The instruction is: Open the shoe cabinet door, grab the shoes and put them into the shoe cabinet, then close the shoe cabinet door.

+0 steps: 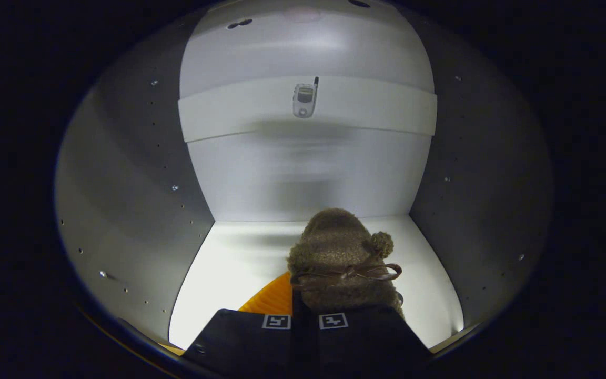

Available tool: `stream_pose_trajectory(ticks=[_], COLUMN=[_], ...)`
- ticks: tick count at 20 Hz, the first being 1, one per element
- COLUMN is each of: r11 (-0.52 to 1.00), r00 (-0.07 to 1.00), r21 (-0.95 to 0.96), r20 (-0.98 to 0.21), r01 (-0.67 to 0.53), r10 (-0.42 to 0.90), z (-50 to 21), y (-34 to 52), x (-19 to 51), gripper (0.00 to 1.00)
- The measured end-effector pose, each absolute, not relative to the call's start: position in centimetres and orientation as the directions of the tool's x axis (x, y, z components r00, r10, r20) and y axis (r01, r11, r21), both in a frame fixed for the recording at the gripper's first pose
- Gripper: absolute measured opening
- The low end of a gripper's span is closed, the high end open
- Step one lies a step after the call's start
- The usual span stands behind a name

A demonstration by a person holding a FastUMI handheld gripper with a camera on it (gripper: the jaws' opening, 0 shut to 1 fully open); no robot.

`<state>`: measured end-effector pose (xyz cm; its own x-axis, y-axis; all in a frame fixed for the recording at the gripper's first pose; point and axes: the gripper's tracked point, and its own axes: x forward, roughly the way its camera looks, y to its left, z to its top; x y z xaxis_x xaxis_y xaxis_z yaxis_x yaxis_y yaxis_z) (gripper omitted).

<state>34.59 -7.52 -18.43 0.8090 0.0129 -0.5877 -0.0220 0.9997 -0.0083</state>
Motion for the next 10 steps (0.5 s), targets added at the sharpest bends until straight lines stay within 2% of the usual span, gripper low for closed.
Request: stream_pose_trajectory(ticks=[10], r11=[1.0], r00=[0.789], r21=[-0.017], r20=[-0.614], r01=[-0.012], r10=[-0.001], z=[-18.94], y=[-7.84], x=[34.13], gripper=[0.06])
